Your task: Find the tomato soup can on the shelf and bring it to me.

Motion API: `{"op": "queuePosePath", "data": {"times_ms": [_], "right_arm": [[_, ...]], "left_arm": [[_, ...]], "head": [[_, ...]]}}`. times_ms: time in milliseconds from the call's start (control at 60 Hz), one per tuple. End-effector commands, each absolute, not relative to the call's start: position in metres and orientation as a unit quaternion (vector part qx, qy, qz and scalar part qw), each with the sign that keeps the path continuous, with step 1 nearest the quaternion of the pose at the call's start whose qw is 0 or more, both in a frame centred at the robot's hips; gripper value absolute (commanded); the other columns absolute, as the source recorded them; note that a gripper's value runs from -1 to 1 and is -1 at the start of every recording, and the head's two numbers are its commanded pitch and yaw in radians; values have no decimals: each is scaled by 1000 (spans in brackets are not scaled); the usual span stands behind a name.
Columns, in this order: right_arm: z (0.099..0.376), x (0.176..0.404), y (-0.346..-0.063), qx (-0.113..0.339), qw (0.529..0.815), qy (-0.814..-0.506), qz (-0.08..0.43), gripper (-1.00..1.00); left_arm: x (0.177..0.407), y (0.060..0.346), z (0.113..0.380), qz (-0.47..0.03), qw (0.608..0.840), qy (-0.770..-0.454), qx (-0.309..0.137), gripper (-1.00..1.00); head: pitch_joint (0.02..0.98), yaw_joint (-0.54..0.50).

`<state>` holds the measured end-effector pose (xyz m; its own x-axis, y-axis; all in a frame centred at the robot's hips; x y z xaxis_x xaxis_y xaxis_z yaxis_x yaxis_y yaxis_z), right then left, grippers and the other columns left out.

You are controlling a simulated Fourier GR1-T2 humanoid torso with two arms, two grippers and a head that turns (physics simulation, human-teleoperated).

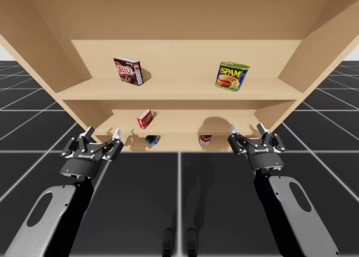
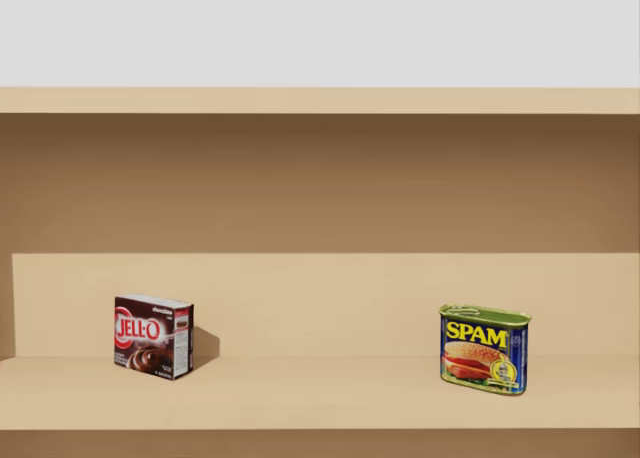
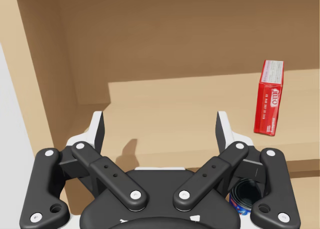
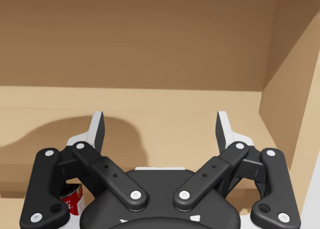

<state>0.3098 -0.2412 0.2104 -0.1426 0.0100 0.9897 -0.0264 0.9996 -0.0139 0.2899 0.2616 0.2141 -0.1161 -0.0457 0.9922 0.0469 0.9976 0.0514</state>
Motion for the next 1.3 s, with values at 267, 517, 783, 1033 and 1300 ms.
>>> {"op": "queuePosePath", "data": {"times_ms": [267,517,783,1033,1300], "right_arm": [[211,311,-242,11,671,-741,8,-1000],[212,312,-245,10,671,-742,4,-1000],[210,315,-245,3,675,-738,7,-1000],[209,315,-245,4,676,-737,9,-1000],[208,316,-240,9,677,-736,11,-1000]], "left_arm": [[291,263,214,-36,666,-745,0,-1000],[292,264,214,-37,670,-741,3,-1000],[292,263,213,-42,679,-733,-4,-1000],[293,261,212,-49,681,-731,-8,-1000],[291,261,217,-36,675,-735,-51,-1000]], "head": [[140,-2],[346,-14],[574,-41],[700,-163],[707,-177]]}}
